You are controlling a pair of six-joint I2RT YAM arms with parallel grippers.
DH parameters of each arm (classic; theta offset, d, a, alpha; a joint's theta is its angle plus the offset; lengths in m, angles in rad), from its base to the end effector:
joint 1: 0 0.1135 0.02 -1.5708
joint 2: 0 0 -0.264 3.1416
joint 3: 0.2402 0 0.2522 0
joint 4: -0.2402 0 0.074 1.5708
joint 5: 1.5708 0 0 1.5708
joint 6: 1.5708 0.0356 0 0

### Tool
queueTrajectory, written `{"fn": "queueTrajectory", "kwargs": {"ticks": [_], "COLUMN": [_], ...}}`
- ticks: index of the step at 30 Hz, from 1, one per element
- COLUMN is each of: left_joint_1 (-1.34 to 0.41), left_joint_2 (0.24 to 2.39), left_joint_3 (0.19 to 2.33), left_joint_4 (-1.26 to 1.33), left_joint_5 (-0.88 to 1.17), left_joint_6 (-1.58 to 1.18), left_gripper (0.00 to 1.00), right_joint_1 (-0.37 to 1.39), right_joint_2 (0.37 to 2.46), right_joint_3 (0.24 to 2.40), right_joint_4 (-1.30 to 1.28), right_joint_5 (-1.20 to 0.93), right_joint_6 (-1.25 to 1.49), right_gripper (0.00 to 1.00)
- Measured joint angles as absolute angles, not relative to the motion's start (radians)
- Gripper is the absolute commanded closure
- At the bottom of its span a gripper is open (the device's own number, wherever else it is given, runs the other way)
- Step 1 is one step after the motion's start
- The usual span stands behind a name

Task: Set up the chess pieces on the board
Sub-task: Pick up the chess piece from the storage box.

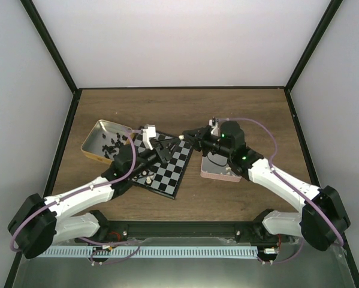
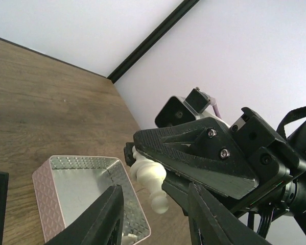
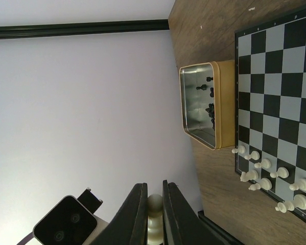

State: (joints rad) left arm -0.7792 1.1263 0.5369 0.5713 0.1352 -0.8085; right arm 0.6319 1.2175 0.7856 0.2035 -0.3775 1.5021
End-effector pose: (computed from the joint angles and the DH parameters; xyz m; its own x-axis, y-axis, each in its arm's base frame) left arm 0.1764 -0.1810 0.2636 -0.5818 -0.4326 -0.6887 0.5378 0.4306 -0.7248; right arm 0.2186 0.1763 0.2889 -0.8493 0.5276 0.0164 0.1247 0.1703 0.9775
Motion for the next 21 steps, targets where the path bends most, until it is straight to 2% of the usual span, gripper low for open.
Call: {"fn": "queueTrajectory", "kwargs": {"ticks": [6, 13, 21], "left_joint_1": [-0.78, -0.78, -0.78], "left_joint_2": [1.151, 1.16, 1.153], "left_joint_3": [0.548, 0.553, 0.584], "left_joint_4": [0.58, 0.582, 0.478], "left_joint_5": [0.136, 0.136, 0.111], "left_joint_6": [-0.806, -0.803, -0.792], "left_gripper": [0.73, 0.95, 0.96], "right_joint_1": [0.632, 0.632, 0.633], "right_joint_2": [1.223, 1.228, 1.229], "right_joint_3": [0.786, 0.786, 0.791], "right_joint_4": [0.204, 0.203, 0.165], "right_joint_5": [-0.378, -0.377, -0.343], "right_joint_6": [1.502, 1.501, 1.452], "right_gripper": [0.92, 0.92, 0.91]}}
